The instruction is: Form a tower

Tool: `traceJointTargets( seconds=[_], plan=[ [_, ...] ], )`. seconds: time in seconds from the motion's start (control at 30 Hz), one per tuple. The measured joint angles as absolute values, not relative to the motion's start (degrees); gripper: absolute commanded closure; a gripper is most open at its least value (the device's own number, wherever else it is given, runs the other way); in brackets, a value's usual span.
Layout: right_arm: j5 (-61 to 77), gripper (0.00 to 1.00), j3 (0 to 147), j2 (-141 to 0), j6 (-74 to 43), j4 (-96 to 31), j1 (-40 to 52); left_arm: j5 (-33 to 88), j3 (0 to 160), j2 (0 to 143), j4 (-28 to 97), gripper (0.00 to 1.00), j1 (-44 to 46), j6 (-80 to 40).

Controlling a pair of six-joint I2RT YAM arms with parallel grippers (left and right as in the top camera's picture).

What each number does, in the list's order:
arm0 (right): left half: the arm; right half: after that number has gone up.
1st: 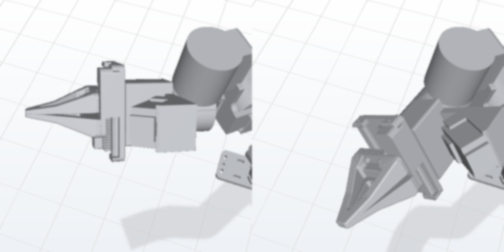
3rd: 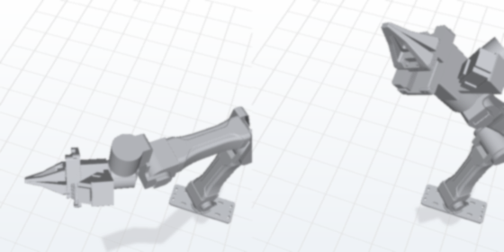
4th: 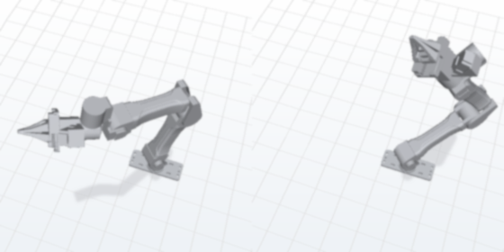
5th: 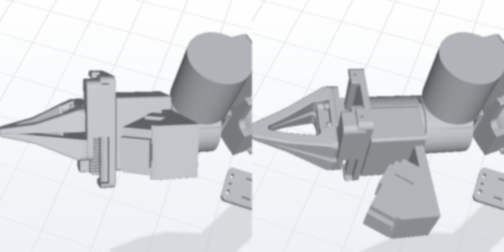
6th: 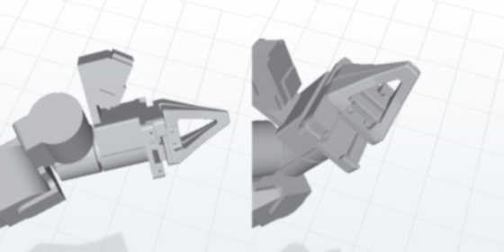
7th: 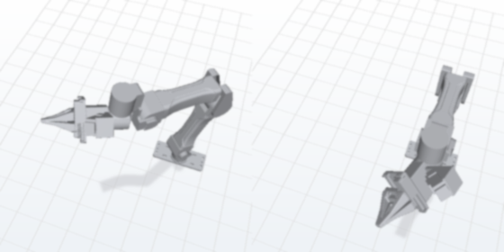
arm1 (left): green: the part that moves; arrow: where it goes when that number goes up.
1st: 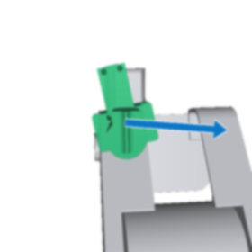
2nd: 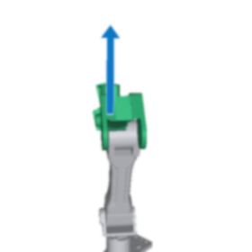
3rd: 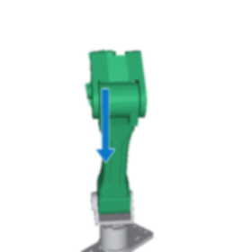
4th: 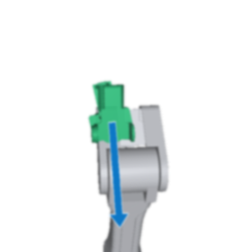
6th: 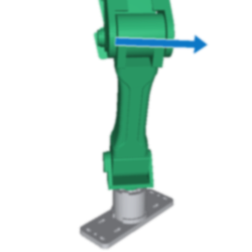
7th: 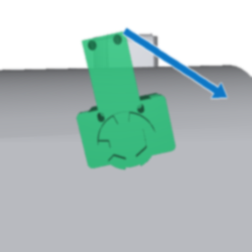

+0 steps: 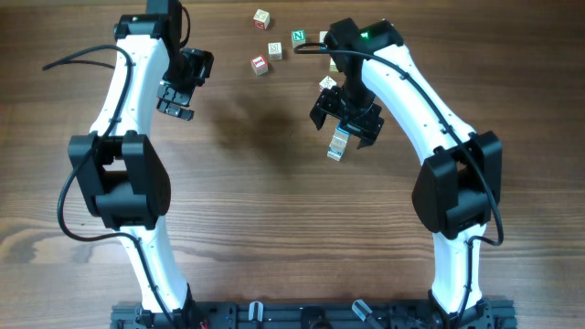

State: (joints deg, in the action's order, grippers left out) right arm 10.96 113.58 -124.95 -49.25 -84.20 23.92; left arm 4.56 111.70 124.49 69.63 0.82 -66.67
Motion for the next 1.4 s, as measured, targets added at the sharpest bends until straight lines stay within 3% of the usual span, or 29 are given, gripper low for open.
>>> traceJointTargets(
  seconds=[0.2, 0.23, 0.37, 0.57, 0.63, 0.7, 0.77, 1.03, 1.17, 1.4],
  plan=[
    [10.87, 0.05, 123.04, -124.86, -49.67, -87.05, 23.81, 4.56, 111.7, 124.49, 69.6, 0.0, 0.84, -66.67],
    [10.04, 0.0, 126.5, -123.94, -50.19, -88.44, 23.81, 4.58, 111.7, 124.49, 69.6, 0.0, 0.82, -66.67],
    [3.29, 0.01, 132.9, -114.93, -52.86, -91.88, 23.81, 4.56, 111.7, 124.49, 69.63, 0.0, 0.82, -66.67],
    [-8.51, 0.86, 127.11, -98.5, -52.45, -92.27, 19.51, 4.56, 111.7, 124.49, 69.6, 0.0, 0.82, -66.67],
    [-9.67, 0.96, 117.34, -93.78, -52.53, -91.35, 15.05, 4.56, 111.7, 124.49, 69.56, 0.0, 0.82, -66.67],
    [-10.33, 0.96, 101.6, -87.99, -56.93, -91.46, 10.02, 4.51, 111.7, 124.49, 69.49, 0.0, 0.84, -66.67],
    [-8.78, 0.96, 86.13, -85.3, -59.83, -83.77, 7.84, 4.45, 111.7, 124.49, 69.58, 0.0, 0.82, -66.67],
    [17.96, 0.96, 46.39, -87.94, -60.27, -26.83, 8.32, 4.38, 111.7, 124.49, 69.6, 0.0, 0.82, -66.67],
    [23.7, 0.95, 41.25, -92.82, -63.2, -12.25, 9.54, 4.38, 111.7, 124.49, 69.47, 0.0, 0.84, -66.67],
    [27.22, 0.95, 41.21, -99.48, -66.65, -4.08, 10.46, 4.38, 111.7, 124.49, 69.49, 0.0, 0.84, -66.67]
  ],
)
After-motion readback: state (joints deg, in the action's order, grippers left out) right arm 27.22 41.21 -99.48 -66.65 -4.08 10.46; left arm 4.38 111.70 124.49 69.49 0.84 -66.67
